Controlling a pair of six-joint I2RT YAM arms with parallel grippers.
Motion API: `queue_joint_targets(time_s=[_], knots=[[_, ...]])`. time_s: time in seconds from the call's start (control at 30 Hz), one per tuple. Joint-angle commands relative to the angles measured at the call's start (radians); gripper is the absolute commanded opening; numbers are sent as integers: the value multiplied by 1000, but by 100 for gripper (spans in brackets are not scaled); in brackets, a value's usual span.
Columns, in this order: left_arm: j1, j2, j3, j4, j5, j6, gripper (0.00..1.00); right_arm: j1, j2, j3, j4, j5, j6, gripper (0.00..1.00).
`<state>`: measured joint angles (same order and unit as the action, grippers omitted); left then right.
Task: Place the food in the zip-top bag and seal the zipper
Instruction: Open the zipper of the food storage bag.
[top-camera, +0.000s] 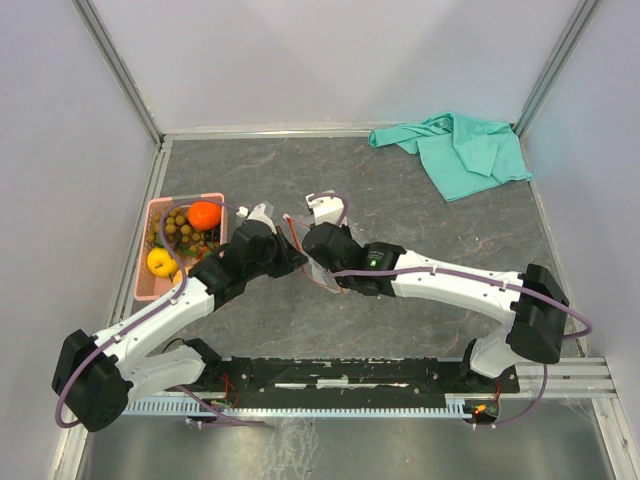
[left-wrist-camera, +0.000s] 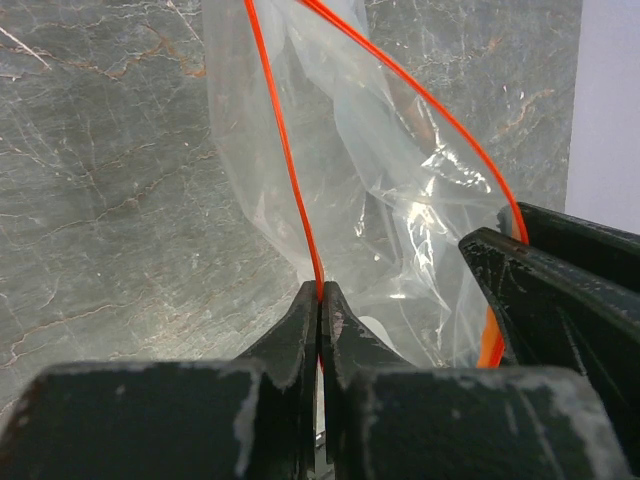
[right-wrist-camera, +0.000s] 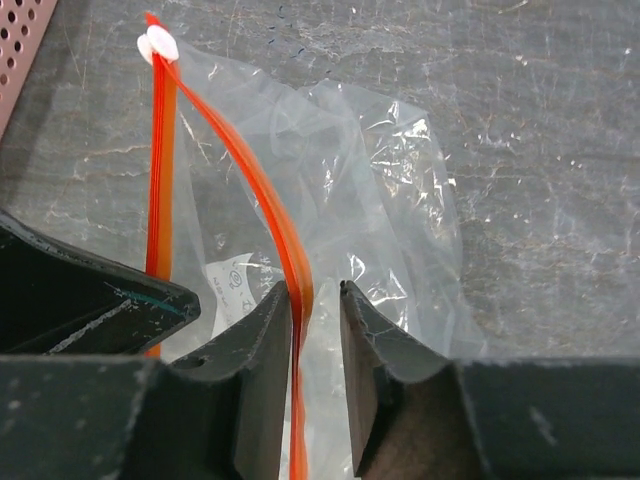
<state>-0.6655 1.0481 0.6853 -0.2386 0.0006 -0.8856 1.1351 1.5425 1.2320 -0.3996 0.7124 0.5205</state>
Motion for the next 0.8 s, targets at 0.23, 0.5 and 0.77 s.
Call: queue_joint_targets(time_s=[0.23,0.5,0.77], knots=[[-5,-19,107,-48,-16,37,3,6,15,37,-63,-32,-151,42],[-5,-11,151,-137,-31,102,3,4,-11,57,-96,110,-180,17],[-5,-71,169,-262,-78,173,3,-7,-79,74,-155,294,-182,2]])
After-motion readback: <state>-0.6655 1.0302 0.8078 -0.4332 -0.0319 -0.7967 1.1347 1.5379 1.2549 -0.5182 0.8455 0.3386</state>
